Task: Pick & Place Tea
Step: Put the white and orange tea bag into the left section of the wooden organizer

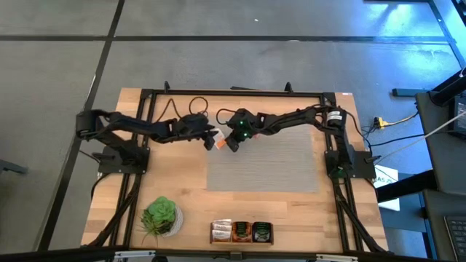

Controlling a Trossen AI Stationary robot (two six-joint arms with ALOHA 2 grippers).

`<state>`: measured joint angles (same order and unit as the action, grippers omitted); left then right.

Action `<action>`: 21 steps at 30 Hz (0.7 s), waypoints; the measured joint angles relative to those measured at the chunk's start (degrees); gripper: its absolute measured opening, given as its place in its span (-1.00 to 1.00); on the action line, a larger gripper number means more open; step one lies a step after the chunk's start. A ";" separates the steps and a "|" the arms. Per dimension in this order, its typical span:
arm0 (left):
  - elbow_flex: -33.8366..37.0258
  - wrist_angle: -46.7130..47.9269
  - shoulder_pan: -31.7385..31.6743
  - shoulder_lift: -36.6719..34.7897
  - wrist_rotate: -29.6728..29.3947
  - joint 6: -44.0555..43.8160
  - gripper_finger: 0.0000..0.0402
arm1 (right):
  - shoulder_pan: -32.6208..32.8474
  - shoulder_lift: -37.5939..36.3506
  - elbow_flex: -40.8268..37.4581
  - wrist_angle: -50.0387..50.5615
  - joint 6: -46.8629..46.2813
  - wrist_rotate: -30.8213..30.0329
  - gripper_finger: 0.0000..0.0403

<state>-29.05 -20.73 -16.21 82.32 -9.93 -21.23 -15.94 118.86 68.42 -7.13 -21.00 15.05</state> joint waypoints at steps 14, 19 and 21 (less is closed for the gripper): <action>-0.14 0.87 -0.01 -7.82 17.38 -4.81 -0.25 | 9.94 -6.26 0.00 10.13 19.71 -12.96 -0.99; -0.14 3.84 0.52 -7.80 23.41 -0.49 -0.26 | 12.69 -7.15 -0.02 12.61 20.22 -13.08 -1.00; -0.14 3.46 0.73 -7.80 23.67 -0.20 -0.25 | 13.59 -8.60 -0.01 14.75 21.04 -13.42 -1.00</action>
<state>-29.19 -17.27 -15.47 74.52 13.74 -21.43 -2.34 110.26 68.42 7.62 0.03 1.63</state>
